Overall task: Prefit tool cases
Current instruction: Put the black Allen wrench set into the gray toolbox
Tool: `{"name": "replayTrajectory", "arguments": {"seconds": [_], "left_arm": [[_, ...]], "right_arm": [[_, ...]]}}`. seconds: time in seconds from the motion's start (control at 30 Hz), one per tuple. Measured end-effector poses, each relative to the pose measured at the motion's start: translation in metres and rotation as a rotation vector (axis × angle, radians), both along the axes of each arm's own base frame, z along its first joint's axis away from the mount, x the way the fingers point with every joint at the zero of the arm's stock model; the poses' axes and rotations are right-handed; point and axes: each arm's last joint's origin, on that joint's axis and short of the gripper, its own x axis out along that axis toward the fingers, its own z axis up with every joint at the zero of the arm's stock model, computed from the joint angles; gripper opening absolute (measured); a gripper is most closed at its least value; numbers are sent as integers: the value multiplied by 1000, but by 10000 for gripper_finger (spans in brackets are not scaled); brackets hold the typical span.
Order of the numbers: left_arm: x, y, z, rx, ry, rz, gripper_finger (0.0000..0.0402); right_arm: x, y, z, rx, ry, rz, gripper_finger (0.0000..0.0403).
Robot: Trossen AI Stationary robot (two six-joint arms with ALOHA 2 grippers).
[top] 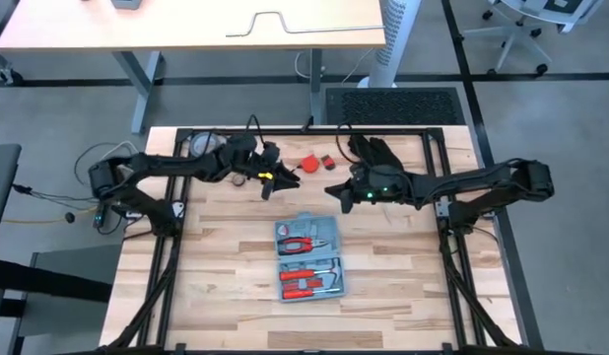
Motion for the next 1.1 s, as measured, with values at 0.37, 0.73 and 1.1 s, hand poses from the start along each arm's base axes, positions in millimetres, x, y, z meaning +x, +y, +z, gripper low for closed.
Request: {"name": "replayTrajectory", "arguments": {"seconds": [0.37,0.73,1.1], "left_arm": [[7,7,-19,-146,13,-161,130],[6,10,-20,-145,24,-125,130],[5,11,-21,-151,30,-129,130]], "right_arm": [[-4,-1,10,-26,-119,48,10],[-24,-3,11,-77,14,-320,10],[-21,-16,5,-5,43,113,10]]}}
